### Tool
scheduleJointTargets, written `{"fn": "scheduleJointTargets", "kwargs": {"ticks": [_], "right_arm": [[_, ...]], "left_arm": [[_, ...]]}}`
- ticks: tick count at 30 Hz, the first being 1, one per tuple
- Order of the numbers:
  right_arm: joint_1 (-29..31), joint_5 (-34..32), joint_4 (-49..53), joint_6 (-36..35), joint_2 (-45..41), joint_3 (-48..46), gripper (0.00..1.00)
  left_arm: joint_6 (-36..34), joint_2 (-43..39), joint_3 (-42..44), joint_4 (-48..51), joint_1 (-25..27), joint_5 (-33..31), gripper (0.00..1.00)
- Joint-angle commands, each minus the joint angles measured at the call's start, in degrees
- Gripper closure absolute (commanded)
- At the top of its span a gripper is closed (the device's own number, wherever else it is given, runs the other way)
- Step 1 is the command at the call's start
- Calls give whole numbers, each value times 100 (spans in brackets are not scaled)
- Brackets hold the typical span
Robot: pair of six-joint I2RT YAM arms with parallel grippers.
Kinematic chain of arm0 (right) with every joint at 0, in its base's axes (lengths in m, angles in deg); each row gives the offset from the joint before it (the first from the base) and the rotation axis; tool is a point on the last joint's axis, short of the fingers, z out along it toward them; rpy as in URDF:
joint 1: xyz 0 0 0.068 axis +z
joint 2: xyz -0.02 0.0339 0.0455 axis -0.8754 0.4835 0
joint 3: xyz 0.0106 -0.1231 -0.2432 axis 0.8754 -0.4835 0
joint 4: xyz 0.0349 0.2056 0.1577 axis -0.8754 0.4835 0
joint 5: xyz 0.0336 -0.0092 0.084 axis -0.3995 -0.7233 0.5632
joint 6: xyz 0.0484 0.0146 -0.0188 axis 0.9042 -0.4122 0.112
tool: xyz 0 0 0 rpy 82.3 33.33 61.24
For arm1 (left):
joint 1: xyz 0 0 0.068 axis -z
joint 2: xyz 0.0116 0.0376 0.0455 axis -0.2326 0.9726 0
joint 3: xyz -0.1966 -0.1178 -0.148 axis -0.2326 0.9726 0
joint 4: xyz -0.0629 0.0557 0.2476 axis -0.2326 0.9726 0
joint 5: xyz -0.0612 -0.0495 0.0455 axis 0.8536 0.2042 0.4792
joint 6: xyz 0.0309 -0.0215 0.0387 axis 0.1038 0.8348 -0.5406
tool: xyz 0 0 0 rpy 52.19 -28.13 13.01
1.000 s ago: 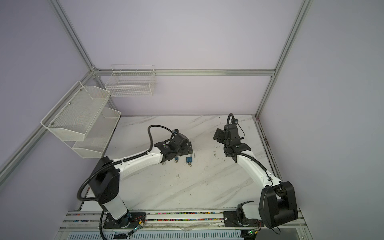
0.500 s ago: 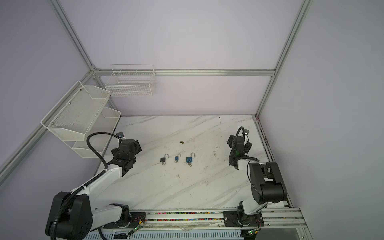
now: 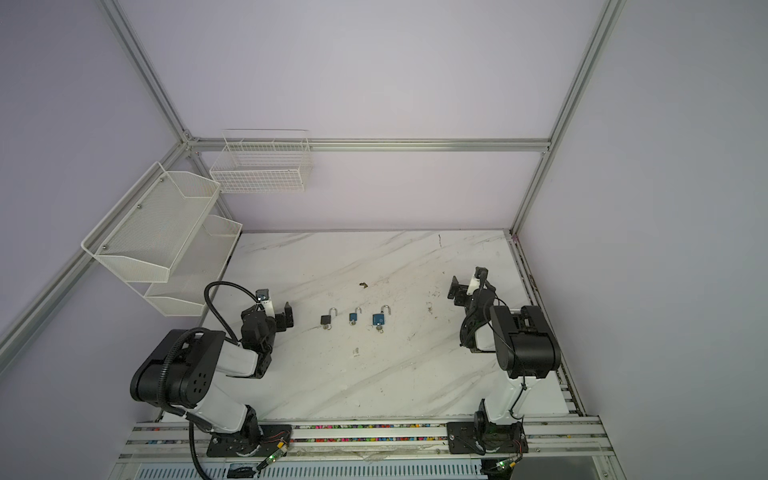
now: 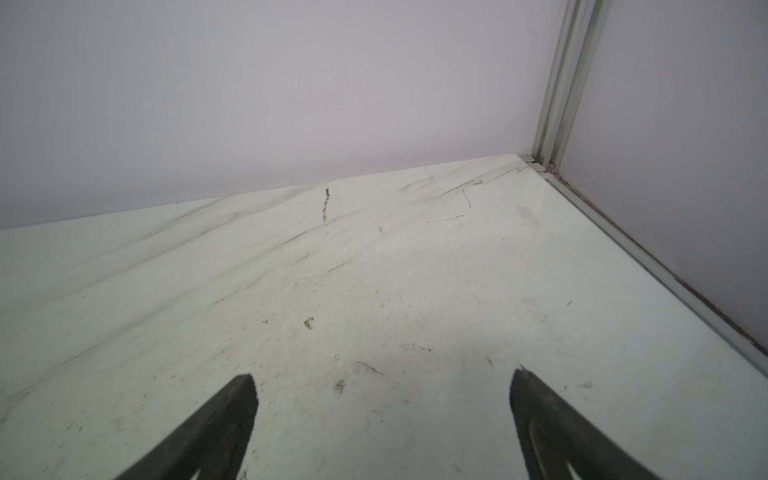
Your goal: Unlock with the key
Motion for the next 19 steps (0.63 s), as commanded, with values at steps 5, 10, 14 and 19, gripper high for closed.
{"fn": "scheduleJointTargets", "kwargs": {"ticks": [5,10,14,19], "right_arm": [[301,-591,-552,-297,-45,40,3],[305,-598,-649,-323,-13,23,2],[305,-552,-512,-311,39,110,3],[291,-574,-607,-327,-37,23,2]], "left_arm": [[138,-104,-475,-180,-228,-5,0],[77,-120,-463,-164,-229,72,0],[78,-120,-473,-156,-229,72,0],[84,-124,-468,-155,-224,80,0]]}}
